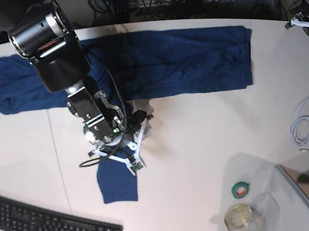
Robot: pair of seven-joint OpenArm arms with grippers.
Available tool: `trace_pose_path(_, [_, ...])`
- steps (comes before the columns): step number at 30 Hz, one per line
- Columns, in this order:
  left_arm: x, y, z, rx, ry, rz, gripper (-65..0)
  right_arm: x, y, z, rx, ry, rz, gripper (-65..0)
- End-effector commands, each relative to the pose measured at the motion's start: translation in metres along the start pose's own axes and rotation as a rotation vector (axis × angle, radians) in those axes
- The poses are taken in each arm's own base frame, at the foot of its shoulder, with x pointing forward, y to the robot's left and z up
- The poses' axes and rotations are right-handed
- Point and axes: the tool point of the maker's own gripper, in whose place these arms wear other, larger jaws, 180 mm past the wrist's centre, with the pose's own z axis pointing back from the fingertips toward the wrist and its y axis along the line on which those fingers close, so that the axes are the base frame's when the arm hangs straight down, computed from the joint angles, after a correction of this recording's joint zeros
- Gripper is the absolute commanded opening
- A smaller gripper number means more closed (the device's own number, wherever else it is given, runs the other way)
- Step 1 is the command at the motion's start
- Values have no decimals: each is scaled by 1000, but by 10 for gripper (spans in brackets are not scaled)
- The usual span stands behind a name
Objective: Layout the t-shirt on the table in an organized manner, then fold the t-shirt properly
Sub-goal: 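Lift the sleeve with the right gripper and fold it onto the shirt, then drag the folded sleeve across the shirt body with the right gripper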
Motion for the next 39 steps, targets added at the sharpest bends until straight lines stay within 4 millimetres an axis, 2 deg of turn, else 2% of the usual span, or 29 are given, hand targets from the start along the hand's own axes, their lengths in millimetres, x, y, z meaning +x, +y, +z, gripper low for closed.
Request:
trace_pose_path(1, [15, 6, 3, 12, -43, -15, -650, 29, -6, 3, -15, -70, 0, -288])
trace_pose_path(4, [15, 6, 3, 12, -43, -15, -650, 22, -6, -1, -15, -55, -2, -300])
trace_pose_path(5, [16, 6, 3, 12, -45, -14, -650, 18, -6, -3, -14, -43, -2, -333])
trace_pose_path(6, [16, 6, 3, 12, -45, -14, -650, 18, -7, -4, -14, -40, -4, -395])
trace_pose_path(8, [16, 6, 3, 12, -45, -14, -650, 18, -6, -4, -10, -39, -7, -561])
trace_pose_path(9, [16, 6, 3, 12, -45, -14, -650, 20, -5, -3, -6, -44, -5, -606])
trace_pose_path(12, [16, 6, 3, 12, -45, -14, -650, 26, 4, 3, 20, -76, -30, -620])
trace_pose_path(14, [16, 6, 3, 13, -45, -15, -650, 37, 13, 16, 46, -118, -60, -620])
trace_pose_path(16, [23, 12, 3, 21, -54, -31, -650, 44, 33, 33, 94, -136, -23, -620])
trace_pose_path(22, [22, 24, -2, 34, -34, -40, -650, 38, 102, 89, 218, -191, 78, -621])
trace_pose_path(25, [22, 26, -2, 37, -32, -43, -650, 34, 132, 109, 275, -222, 110, -621])
trace_pose_path(27, [23, 26, -2, 37, -33, -44, -650, 31, 140, 110, 286, -222, 120, -621])
trace_pose_path(28, [22, 26, -2, 36, -33, -43, -650, 29, 135, 107, 271, -212, 98, -615])
trace_pose_path(32, [23, 26, -2, 37, -33, -44, -650, 42, 88, 91, 131, -242, -44, -600])
trace_pose_path(33, [23, 26, -2, 37, -33, -44, -650, 43, 77, 86, 110, -235, -51, -573])
trace_pose_path(35, [22, 26, -2, 36, -33, -43, -650, 39, 56, 71, 69, -190, -57, -468])
trace_pose_path(38, [21, 25, -2, 35, -31, -41, -650, 28, 42, 46, 40, -107, -35, -329])
trace_pose_path(39, [21, 25, -2, 35, -31, -41, -650, 23, 39, 40, 35, -80, -32, -314])
